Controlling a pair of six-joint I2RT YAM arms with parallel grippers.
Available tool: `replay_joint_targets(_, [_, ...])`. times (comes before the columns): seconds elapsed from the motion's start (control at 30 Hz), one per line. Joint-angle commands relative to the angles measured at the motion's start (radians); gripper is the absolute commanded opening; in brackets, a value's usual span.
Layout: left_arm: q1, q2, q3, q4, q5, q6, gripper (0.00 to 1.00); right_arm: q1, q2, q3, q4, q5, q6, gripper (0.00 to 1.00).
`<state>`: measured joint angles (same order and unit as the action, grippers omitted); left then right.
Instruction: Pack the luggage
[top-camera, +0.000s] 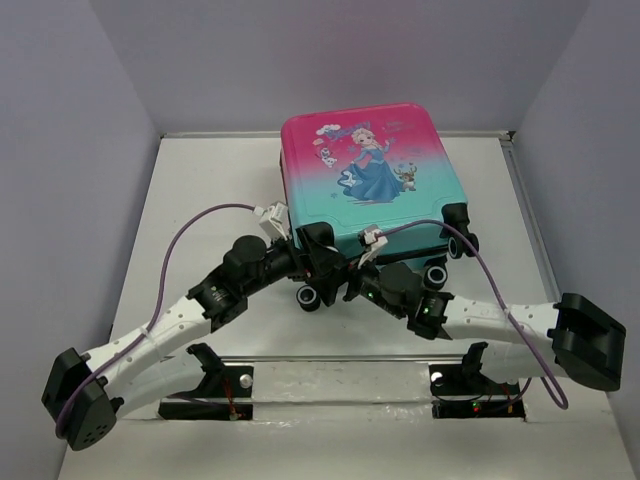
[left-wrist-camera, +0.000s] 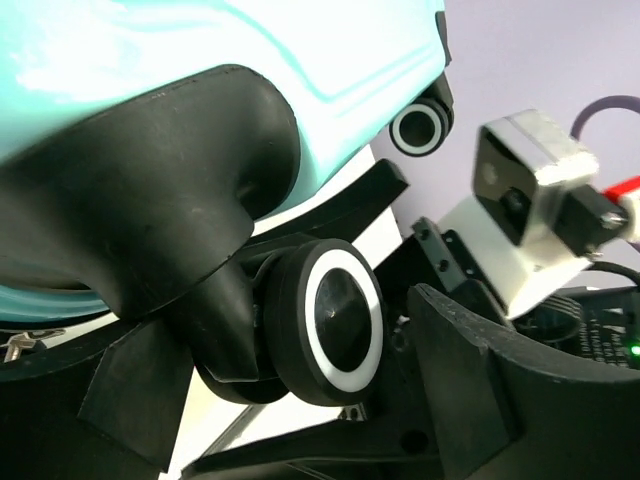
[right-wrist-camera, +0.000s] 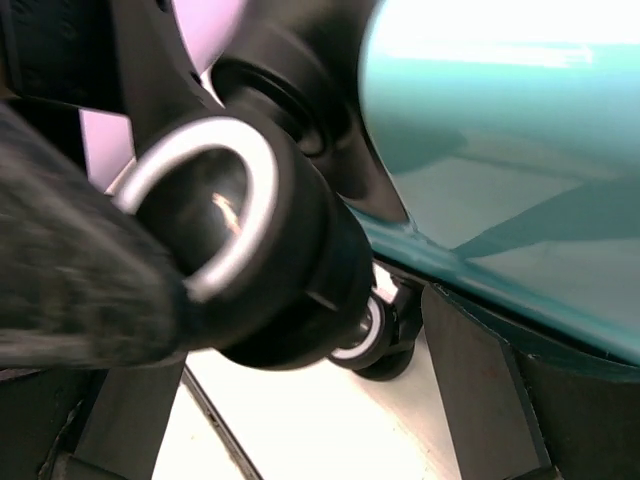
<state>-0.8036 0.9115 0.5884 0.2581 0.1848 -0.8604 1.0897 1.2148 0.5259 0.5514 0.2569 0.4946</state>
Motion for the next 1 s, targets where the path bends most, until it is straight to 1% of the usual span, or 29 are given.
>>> replay_joint_targets(0.0, [0.009,-0.065,0.001,0.242,0.079,0.029,0.92,-0.002,-0.015,0.105,0.002,0.030,-0.100,1.00])
replay_joint_targets(0.23, [0.033,-0.088,-0.022,0.234,0.090,0.024,0.93,-0.002,0.018,0.190,-0.001,0.087,-0.201,0.99])
replay_joint_targets(0.27, [0.037,-0.086,-0.025,0.234,0.096,0.023,0.93,-0.002,0.022,0.203,0.007,0.091,-0.220,0.97])
replay_joint_targets(0.33, [0.043,-0.089,-0.032,0.234,0.100,0.020,0.93,-0.002,0.034,0.213,0.021,0.099,-0.240,0.91])
replay_joint_targets(0.43, [0.047,-0.095,-0.041,0.233,0.102,0.020,0.93,-0.002,0.049,0.243,0.031,0.116,-0.266,0.91])
replay_joint_targets(0.47, [0.049,-0.097,-0.044,0.233,0.102,0.018,0.93,-0.002,0.066,0.252,0.031,0.122,-0.283,0.88])
replay_joint_targets(0.5, [0.050,-0.099,-0.047,0.231,0.104,0.018,0.93,-0.002,0.072,0.258,0.031,0.125,-0.287,0.82])
replay_joint_targets(0.53, [0.052,-0.103,-0.050,0.227,0.104,0.020,0.93,-0.002,0.078,0.263,0.036,0.143,-0.287,0.71])
replay_joint_targets(0.57, [0.055,-0.105,-0.052,0.219,0.104,0.023,0.93,-0.002,0.084,0.258,0.060,0.169,-0.287,0.38])
replay_joint_targets(0.6, [0.057,-0.108,-0.052,0.208,0.101,0.029,0.93,-0.002,0.084,0.255,0.071,0.170,-0.283,0.21])
replay_joint_targets(0.63, [0.060,-0.115,-0.050,0.187,0.091,0.040,0.93,-0.002,0.084,0.252,0.077,0.195,-0.277,0.09])
replay_joint_targets(0.67, [0.064,-0.132,-0.038,0.105,0.038,0.082,0.93,-0.002,0.084,0.247,0.082,0.206,-0.272,0.07])
replay_joint_targets(0.7, [0.066,-0.160,-0.013,0.042,-0.013,0.121,0.92,-0.002,0.083,0.246,0.082,0.215,-0.271,0.07])
replay_joint_targets(0.73, [0.064,-0.177,-0.007,-0.106,-0.084,0.188,0.92,-0.002,0.081,0.241,0.079,0.216,-0.272,0.07])
replay_joint_targets(0.77, [0.066,-0.198,-0.009,-0.173,-0.158,0.205,0.92,-0.002,0.078,0.237,0.078,0.217,-0.274,0.07])
replay_joint_targets(0.8, [0.069,-0.221,-0.019,-0.221,-0.321,0.216,0.91,-0.002,0.066,0.232,0.078,0.217,-0.272,0.07])
replay_joint_targets(0.83, [0.069,-0.271,-0.057,-0.285,-0.385,0.221,0.85,-0.002,0.060,0.227,0.079,0.217,-0.271,0.07])
replay_joint_targets(0.87, [0.069,-0.296,-0.083,-0.296,-0.443,0.221,0.82,-0.002,0.055,0.223,0.078,0.214,-0.274,0.07])
replay_joint_targets(0.9, [0.069,-0.316,-0.111,-0.296,-0.450,0.219,0.79,-0.002,0.049,0.224,0.078,0.211,-0.275,0.07])
replay_joint_targets(0.93, [0.067,-0.336,-0.166,-0.274,-0.421,0.213,0.72,-0.002,0.049,0.227,0.071,0.199,-0.280,0.07])
replay_joint_targets(0.97, [0.069,-0.333,-0.194,-0.252,-0.395,0.189,0.70,-0.002,0.049,0.230,0.068,0.191,-0.278,0.07])
